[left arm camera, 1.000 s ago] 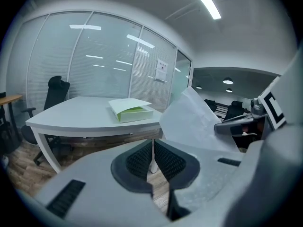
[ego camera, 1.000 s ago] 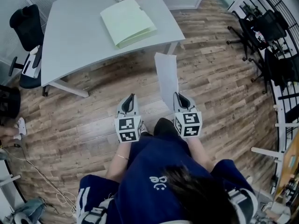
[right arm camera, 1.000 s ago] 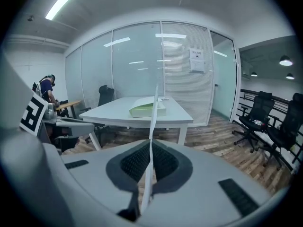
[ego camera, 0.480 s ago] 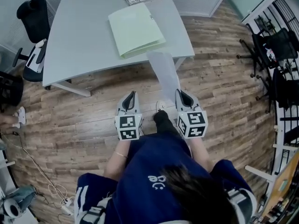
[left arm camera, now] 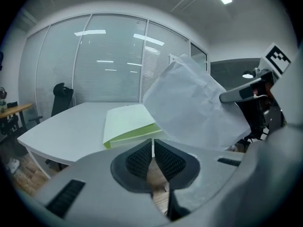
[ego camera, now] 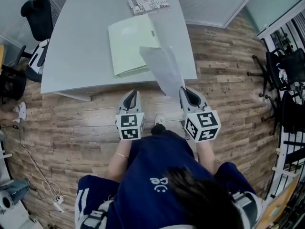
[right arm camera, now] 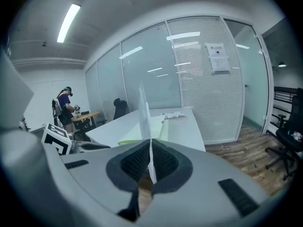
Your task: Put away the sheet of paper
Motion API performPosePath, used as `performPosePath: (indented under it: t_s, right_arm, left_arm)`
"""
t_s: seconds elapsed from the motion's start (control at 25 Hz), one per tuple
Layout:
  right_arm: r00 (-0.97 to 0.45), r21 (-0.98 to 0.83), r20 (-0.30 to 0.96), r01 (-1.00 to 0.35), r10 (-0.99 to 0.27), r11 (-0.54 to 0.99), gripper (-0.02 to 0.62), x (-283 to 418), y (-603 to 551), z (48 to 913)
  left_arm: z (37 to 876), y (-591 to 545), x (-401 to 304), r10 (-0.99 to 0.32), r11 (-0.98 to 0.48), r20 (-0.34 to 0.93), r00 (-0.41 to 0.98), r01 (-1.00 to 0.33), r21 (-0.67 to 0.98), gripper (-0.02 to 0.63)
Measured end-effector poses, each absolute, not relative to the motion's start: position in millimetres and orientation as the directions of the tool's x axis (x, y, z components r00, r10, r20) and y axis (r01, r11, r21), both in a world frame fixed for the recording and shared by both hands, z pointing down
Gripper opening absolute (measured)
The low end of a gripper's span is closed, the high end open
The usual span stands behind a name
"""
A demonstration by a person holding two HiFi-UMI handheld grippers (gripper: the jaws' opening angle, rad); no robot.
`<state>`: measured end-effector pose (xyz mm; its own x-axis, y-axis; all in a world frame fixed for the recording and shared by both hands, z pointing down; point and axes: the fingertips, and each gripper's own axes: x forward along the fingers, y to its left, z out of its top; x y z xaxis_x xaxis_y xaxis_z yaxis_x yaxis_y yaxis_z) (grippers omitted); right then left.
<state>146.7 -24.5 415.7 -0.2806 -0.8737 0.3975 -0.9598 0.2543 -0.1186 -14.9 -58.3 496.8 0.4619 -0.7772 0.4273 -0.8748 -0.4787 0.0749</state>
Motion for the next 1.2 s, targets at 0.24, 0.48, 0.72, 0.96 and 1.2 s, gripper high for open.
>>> performPosePath:
  t_s: [0.24, 0.48, 0.72, 0.96, 1.2]
  right_arm:
    - [-0.358, -0.177, 0.338, -0.932, -0.87, 0.315, 0.009, 180.6, -69.0, 389.5]
    - [-0.374, -0.246, 0.309, -0.92, -0.875, 0.306, 0.009, 208.8, -101.1, 380.9]
    - [-0.369, -0.277, 0.29, -0.915, -0.883, 0.292, 0.009, 222.9, -121.5, 366.9]
    - [-0.335, -0.31, 0.281, -0.919, -0.899, 0.245, 0.009, 230.3, -134.8, 362.5]
    - [-0.276, -0.318, 0.275, -0.93, -0.921, 0.184, 0.009, 240.3, -140.7, 355.7]
  left_arm:
    - [493.5, -94.1, 14.2, -0.808, -0.43, 0.43, 0.402, -0.902, 0.035, 0.005]
    - [489.9, -120.0, 33.1, -0.824, -0.425, 0.432, 0.368, -0.905, -0.04, 0.006]
    - [493.4, -136.4, 41.9, -0.803, -0.463, 0.476, 0.358, -0.878, -0.12, 0.034]
    - [500.7, -153.7, 47.0, -0.763, -0.557, 0.533, 0.366, -0.791, -0.254, 0.139]
    - [511.4, -169.6, 50.4, -0.732, -0.625, 0.585, 0.348, -0.685, -0.375, 0.184]
